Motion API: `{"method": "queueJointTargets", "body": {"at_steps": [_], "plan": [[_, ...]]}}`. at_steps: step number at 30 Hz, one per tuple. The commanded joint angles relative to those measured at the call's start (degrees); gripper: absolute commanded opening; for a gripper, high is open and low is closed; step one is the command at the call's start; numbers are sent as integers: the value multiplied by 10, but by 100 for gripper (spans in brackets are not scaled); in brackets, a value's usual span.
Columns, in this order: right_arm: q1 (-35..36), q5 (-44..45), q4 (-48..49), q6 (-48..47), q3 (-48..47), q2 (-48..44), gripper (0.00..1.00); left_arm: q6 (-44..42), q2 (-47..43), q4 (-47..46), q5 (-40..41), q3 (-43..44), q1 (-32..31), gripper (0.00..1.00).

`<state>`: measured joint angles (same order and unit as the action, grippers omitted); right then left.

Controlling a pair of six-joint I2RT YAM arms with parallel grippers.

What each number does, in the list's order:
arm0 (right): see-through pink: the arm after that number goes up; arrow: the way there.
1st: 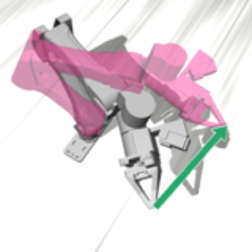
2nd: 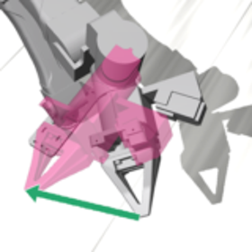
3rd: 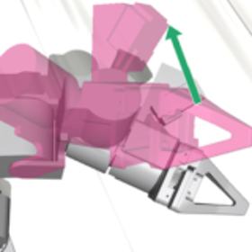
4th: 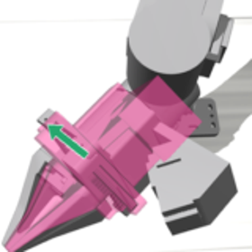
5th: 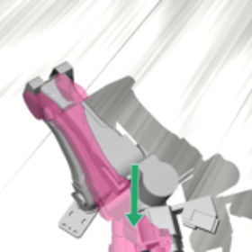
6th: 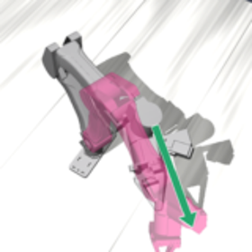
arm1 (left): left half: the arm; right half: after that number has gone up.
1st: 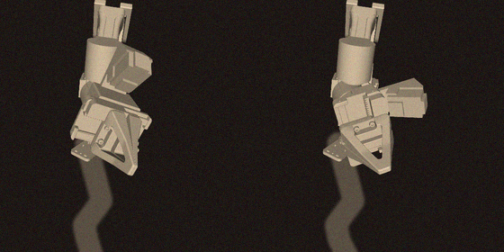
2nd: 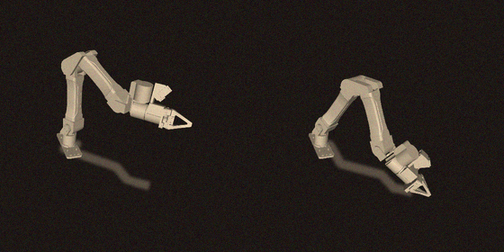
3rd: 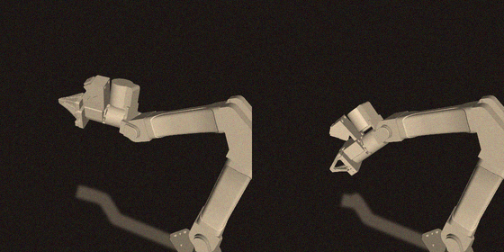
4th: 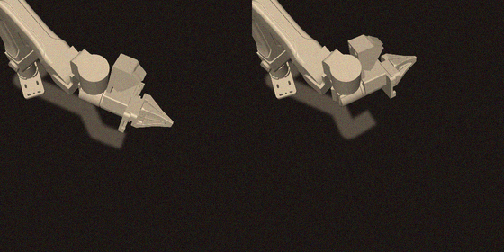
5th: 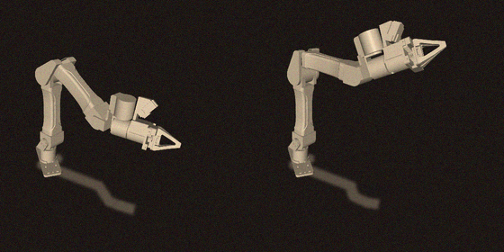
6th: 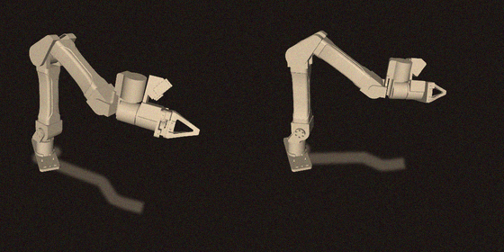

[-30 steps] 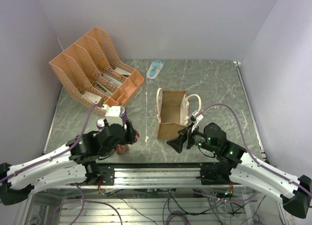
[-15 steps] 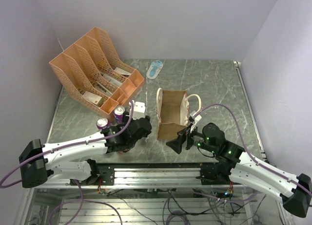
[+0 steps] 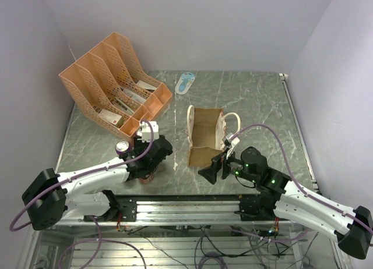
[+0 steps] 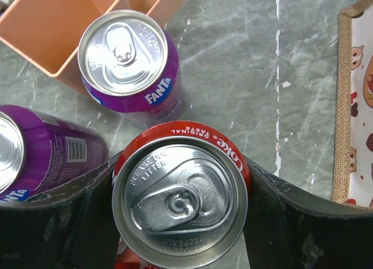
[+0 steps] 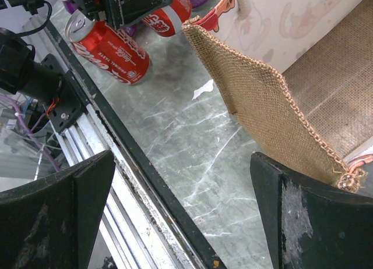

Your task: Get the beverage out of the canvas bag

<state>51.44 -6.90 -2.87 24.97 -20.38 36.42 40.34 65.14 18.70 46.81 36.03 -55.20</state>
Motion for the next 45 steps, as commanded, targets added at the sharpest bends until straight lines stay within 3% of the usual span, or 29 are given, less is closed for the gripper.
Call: {"method": "queueJointTargets", "body": {"at_steps": [1, 12, 17, 22, 25, 31, 36, 45], "plan": [[0, -1, 17, -7, 7, -2, 100, 40, -24, -42, 1, -14, 24, 7], [-1, 4, 17, -5, 7, 4, 100, 53, -47, -53, -20, -58, 76, 7], [0, 6, 16, -4, 7, 1, 100, 63, -35, -40, -17, -51, 81, 12], [-1, 9, 13, -4, 5, -2, 100, 64, -19, -38, -30, -44, 83, 28], [0, 9, 12, -3, 6, -1, 100, 56, -17, -46, -42, -45, 83, 44], [0, 9, 13, -4, 6, -3, 100, 59, -15, -38, -41, -41, 84, 62], [0, 9, 12, -3, 5, 0, 100, 52, -9, -37, -51, -36, 84, 91], [-1, 2, 7, -8, -4, 7, 100, 35, -35, -21, -72, -20, 84, 97]]}}
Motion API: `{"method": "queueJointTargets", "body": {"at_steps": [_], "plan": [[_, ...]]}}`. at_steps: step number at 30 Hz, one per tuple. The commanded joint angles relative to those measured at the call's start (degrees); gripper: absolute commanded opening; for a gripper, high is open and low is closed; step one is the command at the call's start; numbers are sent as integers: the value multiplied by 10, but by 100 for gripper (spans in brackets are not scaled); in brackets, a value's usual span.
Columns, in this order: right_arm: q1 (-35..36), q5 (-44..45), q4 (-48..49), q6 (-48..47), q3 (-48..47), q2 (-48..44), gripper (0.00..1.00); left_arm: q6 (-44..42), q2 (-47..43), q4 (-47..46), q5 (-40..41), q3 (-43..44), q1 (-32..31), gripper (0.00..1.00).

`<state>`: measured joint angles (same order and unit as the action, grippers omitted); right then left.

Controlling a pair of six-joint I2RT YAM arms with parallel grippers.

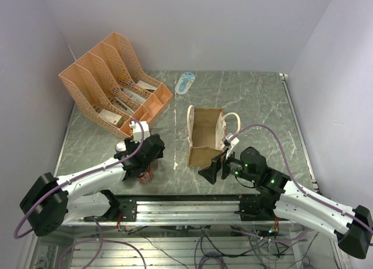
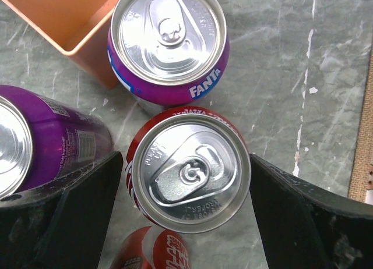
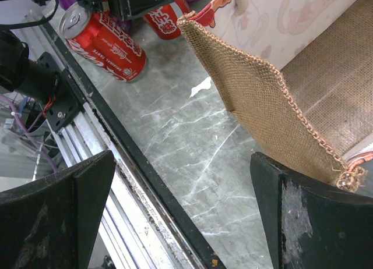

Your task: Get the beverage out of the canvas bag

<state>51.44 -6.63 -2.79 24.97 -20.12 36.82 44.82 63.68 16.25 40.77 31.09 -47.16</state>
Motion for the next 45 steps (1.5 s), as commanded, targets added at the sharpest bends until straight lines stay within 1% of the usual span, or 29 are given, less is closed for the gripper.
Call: {"method": "queueJointTargets", "body": {"at_steps": [1, 4, 6, 10, 14, 17, 20, 22, 24, 26, 27, 29, 31, 33, 34, 35, 38, 42, 45], "plan": [[0, -4, 4, -11, -13, 6, 100, -12, -26, 9, -16, 35, 3, 96], [0, -19, 0, -21, -32, 18, 100, -24, -50, 25, -38, 56, 3, 96], [0, -20, -4, -33, -52, 28, 100, -41, -70, 25, -66, 69, 3, 95], [-1, -10, -26, -69, -122, 57, 100, -57, -111, 31, -107, 101, 3, 95], [-1, 20, -49, -103, -204, 113, 100, -83, -129, 45, -123, 144, 3, 95], [0, 79, -76, -109, -272, 161, 100, -110, -128, 59, -104, 181, 4, 96], [-3, 206, -110, -111, -352, 217, 100, -145, -118, 66, -82, 223, 7, 98], [-16, 268, -134, -112, -408, 253, 100, -173, -111, 60, -74, 244, 16, 99], [-43, 299, -160, -110, -455, 282, 100, -184, -103, 65, -75, 267, 39, 100], [-90, 295, -175, -107, -484, 290, 100, -192, -102, 63, -87, 288, 65, 100], [-117, 287, -178, -105, -490, 286, 100, -199, -105, 57, -93, 296, 81, 100], [-192, 258, -181, -98, -497, 260, 100, -219, -111, 47, -114, 313, 116, 99], [-260, 228, -196, -94, -501, 232, 100, -235, -111, 57, -130, 343, 160, 99], [-301, 228, -216, -99, -504, 198, 100, -255, -113, 69, -154, 380, 203, 99], [-309, 241, -229, -104, -507, 179, 100, -268, -117, 74, -164, 403, 225, 99], [-312, 261, -239, -107, -509, 161, 100, -280, -121, 82, -166, 422, 234, 99], [-310, 296, -265, -104, -514, 100, 100, -310, -143, 118, -143, 474, 239, 99], [-309, 305, -280, -108, -521, 32, 100, -327, -209, 129, -152, 490, 239, 99], [-310, 308, -290, -119, -539, 17, 100, -327, -240, 134, -156, 489, 239, 99]]}}
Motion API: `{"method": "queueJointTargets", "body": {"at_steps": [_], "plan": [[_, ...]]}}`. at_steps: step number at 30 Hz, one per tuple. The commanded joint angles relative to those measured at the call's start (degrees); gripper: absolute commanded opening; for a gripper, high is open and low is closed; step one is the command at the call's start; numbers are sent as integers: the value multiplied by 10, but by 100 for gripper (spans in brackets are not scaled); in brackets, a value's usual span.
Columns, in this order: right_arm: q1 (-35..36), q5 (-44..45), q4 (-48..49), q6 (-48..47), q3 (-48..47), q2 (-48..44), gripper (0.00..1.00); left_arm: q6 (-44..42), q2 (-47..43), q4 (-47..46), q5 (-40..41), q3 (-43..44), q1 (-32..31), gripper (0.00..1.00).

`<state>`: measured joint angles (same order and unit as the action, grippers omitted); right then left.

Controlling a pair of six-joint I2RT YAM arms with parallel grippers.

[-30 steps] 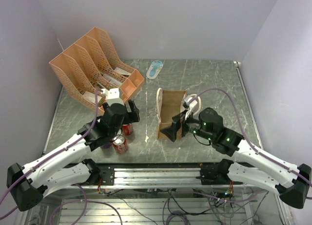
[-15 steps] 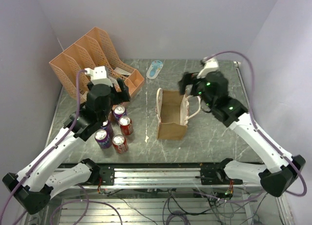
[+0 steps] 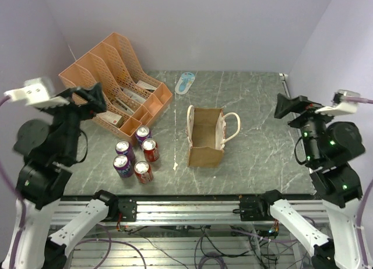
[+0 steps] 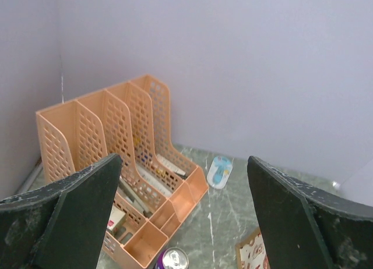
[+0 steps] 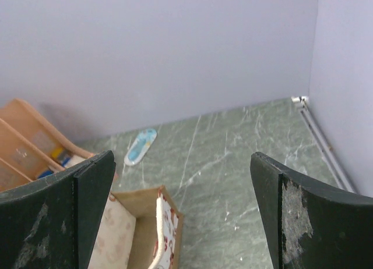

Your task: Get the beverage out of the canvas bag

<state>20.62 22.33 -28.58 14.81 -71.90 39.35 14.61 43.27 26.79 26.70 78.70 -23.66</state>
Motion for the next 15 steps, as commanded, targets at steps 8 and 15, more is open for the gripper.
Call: {"method": "queueJointTargets", "body": {"at_steps": [8, 15], "plan": [[-1, -4, -42, -6, -44, 0, 100, -29, -87, 8, -51, -9, 4, 99], [-1, -2, -41, -2, -36, 5, 100, -21, -73, 30, -49, -4, 4, 99]]}}
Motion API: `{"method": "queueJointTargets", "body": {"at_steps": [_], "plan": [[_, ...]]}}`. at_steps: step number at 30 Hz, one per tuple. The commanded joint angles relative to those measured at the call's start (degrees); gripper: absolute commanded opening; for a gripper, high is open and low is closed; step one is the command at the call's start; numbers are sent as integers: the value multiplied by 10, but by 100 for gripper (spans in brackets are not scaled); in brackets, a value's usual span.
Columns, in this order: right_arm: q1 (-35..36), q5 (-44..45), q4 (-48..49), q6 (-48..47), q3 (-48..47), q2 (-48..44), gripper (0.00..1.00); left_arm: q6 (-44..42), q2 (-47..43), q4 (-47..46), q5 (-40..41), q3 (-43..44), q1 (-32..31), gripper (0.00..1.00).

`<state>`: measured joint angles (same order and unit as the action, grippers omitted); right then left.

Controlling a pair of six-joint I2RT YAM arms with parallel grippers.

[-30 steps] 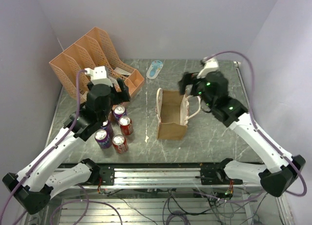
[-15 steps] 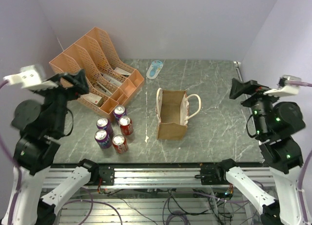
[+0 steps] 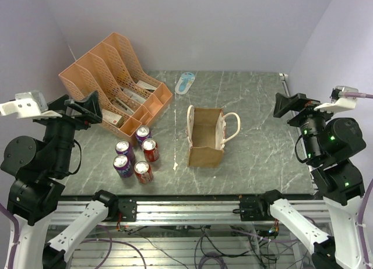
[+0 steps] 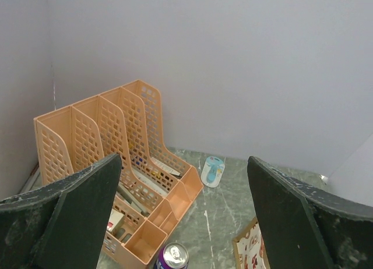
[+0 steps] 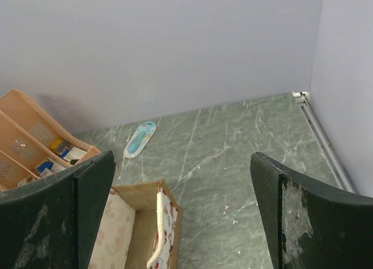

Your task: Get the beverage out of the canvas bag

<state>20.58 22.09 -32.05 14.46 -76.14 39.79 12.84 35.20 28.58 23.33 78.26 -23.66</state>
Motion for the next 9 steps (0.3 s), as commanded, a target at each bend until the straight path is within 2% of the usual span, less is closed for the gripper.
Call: {"method": "queueJointTargets", "body": {"at_steps": [1, 4, 6, 9], "plan": [[-1, 4, -5, 1, 10, 0, 100, -3, 7, 10, -15, -4, 4, 99], [-1, 12, 2, -1, 20, -1, 100, -3, 6, 8, -12, -13, 4, 99], [-1, -27, 8, -27, 34, -5, 100, -5, 3, 2, -6, -20, 4, 99], [-2, -37, 24, -25, 45, -16, 100, -8, 9, -2, -1, -28, 4, 99]]}}
